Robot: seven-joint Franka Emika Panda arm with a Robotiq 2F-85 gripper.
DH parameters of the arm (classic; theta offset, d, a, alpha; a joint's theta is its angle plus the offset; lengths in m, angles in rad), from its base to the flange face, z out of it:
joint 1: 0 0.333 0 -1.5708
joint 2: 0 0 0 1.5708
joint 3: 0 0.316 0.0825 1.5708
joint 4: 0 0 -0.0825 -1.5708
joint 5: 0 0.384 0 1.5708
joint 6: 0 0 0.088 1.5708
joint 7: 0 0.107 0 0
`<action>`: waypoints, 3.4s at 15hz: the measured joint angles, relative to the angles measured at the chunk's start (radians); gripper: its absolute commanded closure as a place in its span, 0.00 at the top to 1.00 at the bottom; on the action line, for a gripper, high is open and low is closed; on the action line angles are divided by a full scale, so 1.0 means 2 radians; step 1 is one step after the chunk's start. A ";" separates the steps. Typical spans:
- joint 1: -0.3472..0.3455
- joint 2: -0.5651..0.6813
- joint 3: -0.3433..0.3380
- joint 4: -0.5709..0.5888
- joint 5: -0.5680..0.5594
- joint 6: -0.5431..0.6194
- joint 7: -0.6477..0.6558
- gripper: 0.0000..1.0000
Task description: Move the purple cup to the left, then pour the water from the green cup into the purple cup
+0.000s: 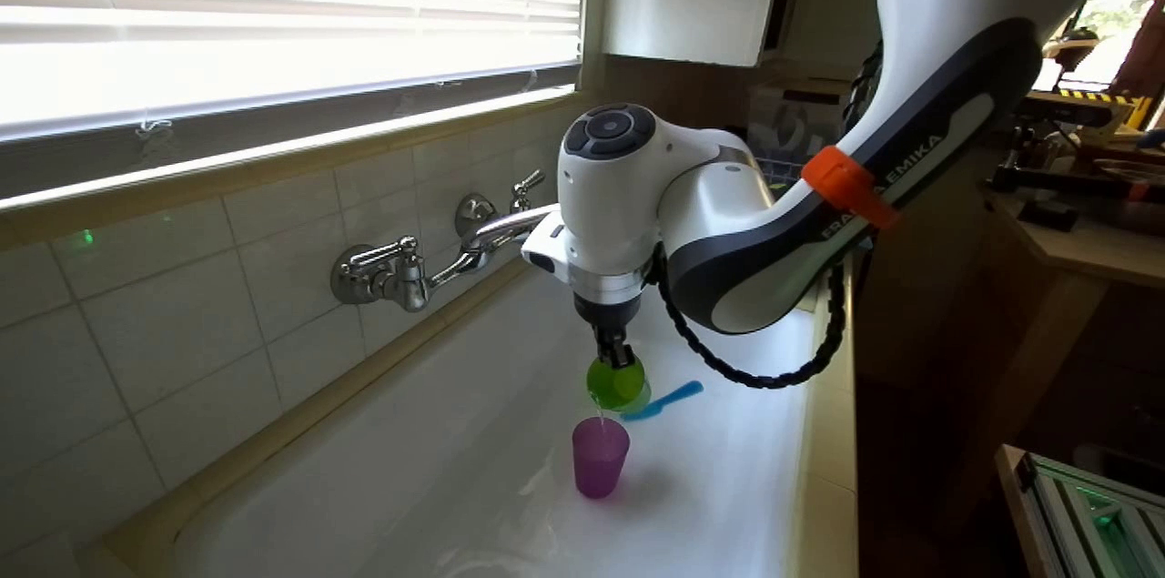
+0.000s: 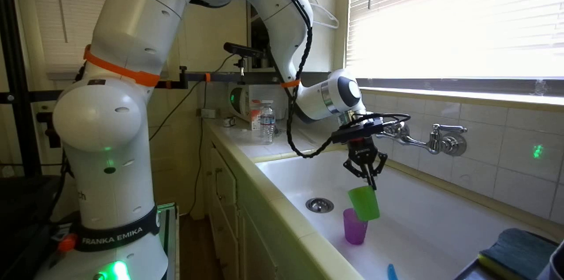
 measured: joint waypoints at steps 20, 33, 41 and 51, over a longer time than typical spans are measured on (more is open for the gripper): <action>0.000 -0.007 0.014 0.000 -0.058 -0.057 0.018 0.01; 0.000 -0.007 0.024 0.008 -0.080 -0.085 0.036 0.01; 0.000 -0.007 0.030 0.014 -0.091 -0.105 0.037 0.01; 0.000 -0.007 0.037 0.014 -0.095 -0.116 0.037 0.01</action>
